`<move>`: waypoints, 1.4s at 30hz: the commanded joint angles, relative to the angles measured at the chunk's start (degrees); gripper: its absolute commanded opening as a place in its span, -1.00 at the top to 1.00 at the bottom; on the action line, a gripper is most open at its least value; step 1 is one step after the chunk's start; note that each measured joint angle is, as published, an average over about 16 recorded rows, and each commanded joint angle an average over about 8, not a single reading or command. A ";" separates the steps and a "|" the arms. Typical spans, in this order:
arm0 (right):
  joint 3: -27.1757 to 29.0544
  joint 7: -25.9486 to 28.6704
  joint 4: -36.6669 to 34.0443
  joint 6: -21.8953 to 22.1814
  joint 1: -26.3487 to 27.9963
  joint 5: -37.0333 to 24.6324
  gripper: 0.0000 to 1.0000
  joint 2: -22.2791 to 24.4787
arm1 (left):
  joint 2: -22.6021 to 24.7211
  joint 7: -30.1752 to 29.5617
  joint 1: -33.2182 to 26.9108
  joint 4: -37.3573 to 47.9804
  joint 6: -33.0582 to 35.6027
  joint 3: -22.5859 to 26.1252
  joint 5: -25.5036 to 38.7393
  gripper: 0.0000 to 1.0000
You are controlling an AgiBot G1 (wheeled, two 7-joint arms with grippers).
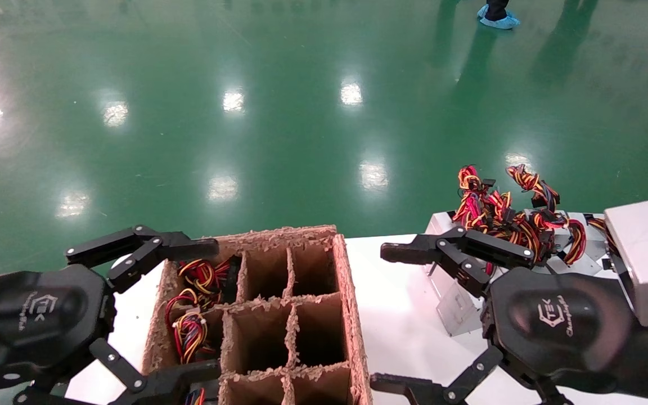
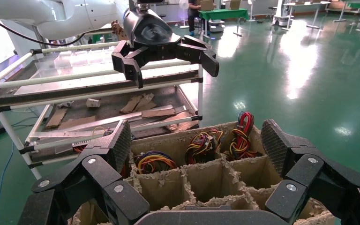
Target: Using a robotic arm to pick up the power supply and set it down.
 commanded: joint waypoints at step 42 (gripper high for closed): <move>-14.49 4.22 2.04 15.67 3.28 -22.97 -1.00 -21.20 | 0.00 0.00 0.00 0.00 0.00 0.00 0.00 1.00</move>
